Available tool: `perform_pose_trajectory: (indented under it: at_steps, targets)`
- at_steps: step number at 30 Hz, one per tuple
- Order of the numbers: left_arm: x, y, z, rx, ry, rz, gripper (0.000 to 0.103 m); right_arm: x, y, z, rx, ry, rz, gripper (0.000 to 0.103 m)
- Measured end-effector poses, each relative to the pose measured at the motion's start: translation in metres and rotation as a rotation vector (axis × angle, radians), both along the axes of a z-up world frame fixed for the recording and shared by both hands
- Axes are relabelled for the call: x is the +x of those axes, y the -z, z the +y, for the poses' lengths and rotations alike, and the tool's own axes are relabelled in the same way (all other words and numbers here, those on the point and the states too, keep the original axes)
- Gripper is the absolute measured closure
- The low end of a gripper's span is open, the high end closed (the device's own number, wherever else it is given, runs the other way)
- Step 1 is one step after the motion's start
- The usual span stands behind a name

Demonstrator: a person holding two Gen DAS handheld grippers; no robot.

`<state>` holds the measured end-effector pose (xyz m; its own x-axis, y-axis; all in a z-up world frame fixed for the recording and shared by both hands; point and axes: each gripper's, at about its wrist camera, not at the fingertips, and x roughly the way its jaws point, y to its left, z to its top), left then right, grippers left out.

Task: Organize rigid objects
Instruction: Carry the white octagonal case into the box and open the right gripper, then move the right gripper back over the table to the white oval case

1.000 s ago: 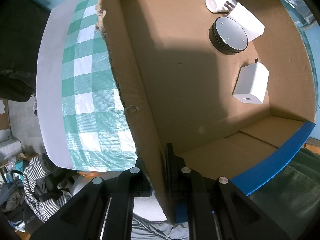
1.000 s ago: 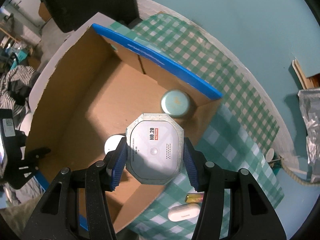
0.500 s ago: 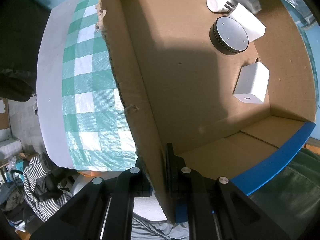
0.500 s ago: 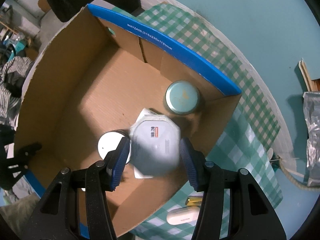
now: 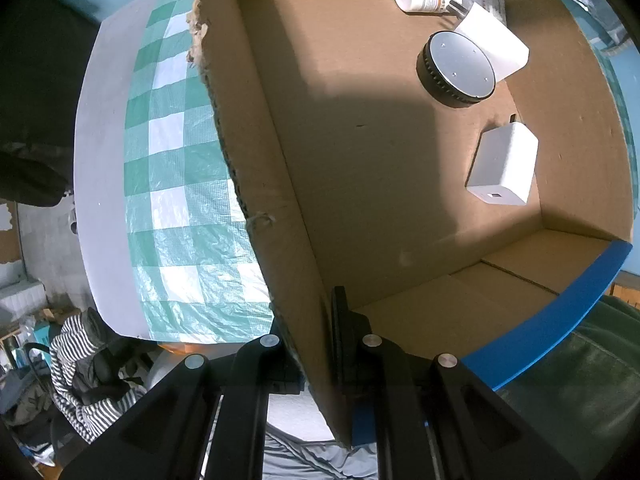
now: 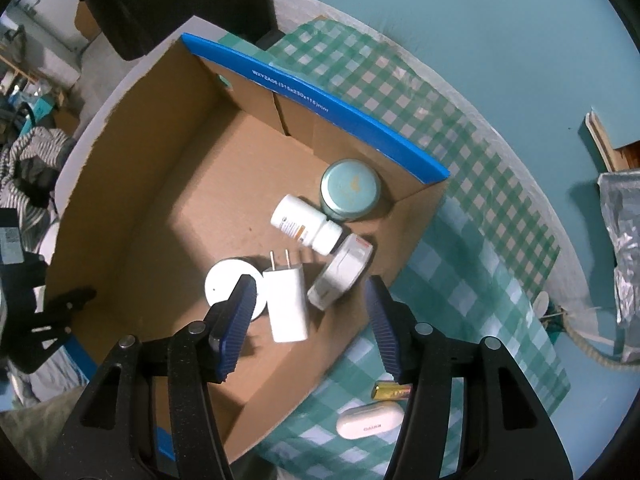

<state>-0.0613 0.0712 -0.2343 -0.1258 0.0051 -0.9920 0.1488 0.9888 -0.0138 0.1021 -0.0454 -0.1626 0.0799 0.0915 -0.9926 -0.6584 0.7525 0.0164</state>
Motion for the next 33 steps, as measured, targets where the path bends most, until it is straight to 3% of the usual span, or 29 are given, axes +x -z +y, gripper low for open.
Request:
perform_pose_trajectory:
  at_steps: [18, 33]
  targets:
    - [0.002, 0.0, 0.0, -0.003, 0.016, -0.002, 0.094, -0.02, -0.024, -0.062, 0.004, 0.142, -0.032, 0.04]
    - [0.002, 0.0, 0.002, -0.006, 0.025, 0.004, 0.091, -0.041, 0.019, -0.156, -0.008, 0.43, 0.086, 0.039]
